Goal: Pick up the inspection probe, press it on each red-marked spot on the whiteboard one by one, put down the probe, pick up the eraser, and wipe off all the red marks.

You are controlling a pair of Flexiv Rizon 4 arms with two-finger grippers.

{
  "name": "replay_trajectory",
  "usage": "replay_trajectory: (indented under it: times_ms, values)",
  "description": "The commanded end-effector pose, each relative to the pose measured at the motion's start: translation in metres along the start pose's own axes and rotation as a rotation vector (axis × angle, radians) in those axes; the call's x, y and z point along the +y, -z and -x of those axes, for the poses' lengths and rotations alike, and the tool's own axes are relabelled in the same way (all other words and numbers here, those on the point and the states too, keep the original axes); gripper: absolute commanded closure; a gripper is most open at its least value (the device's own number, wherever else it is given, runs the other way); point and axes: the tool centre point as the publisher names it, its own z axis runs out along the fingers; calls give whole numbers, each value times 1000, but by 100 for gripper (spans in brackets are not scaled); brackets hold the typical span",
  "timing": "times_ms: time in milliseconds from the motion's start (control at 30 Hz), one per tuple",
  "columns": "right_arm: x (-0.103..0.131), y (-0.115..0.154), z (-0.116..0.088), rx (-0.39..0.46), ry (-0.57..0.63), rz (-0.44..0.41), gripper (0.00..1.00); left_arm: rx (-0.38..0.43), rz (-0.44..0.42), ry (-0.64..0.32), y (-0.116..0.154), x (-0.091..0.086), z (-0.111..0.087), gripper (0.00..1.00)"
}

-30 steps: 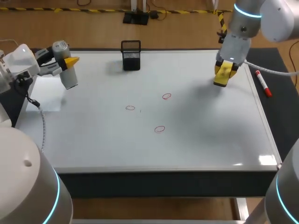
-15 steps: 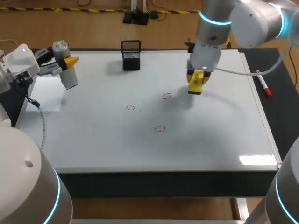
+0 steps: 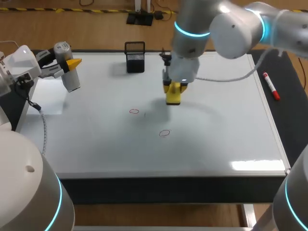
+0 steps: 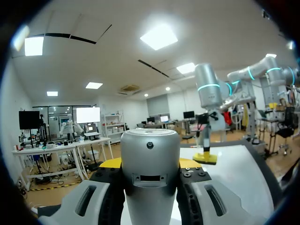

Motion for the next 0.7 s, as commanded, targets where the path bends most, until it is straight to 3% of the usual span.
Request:
replay_trajectory:
  times_ms: [33,367,700]
  values:
    - [9,-13,36,31,13,0,100,-2,-2,-1,0,-1,0,100]
    - [32,-30,105,-3,122,28,100,-2,-2,-1,0,-1,0,100]
    - [38,-41,147,-19,184,32,100,-2,-2,-1,0,-1,0,100]
